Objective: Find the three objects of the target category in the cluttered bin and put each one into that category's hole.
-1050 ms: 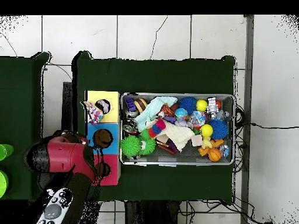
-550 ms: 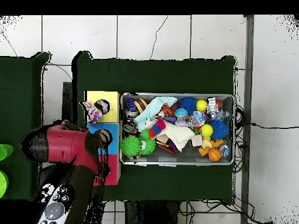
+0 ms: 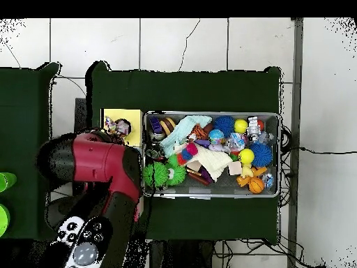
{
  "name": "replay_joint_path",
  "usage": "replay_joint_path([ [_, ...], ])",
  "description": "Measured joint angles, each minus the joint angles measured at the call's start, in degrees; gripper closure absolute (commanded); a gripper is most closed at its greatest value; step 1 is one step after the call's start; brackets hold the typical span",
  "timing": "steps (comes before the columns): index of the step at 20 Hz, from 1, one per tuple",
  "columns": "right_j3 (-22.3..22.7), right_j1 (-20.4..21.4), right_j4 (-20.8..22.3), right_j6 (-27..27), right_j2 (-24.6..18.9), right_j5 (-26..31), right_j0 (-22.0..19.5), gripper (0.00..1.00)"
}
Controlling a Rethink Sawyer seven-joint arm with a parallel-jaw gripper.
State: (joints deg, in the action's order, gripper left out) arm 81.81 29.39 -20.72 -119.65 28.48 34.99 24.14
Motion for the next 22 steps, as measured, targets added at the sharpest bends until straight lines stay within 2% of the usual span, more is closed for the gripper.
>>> replay_joint_path([
  [3,0.3,-0.1,0.0,0.0,-2.0,-2.3,-2.3,1.00],
  [5,0.3,-1.0,0.0,0.0,-4.8,-6.2,-5.0,1.00],
  [11,0.7,-3.3,0.1,0.0,-7.8,-10.6,-7.4,1.00],
  [17,2.3,-2.5,0.1,0.0,-9.7,-9.7,-7.6,1.00],
  [22,2.4,-0.6,0.3,0.0,-9.8,-6.3,-7.6,1.00],
])
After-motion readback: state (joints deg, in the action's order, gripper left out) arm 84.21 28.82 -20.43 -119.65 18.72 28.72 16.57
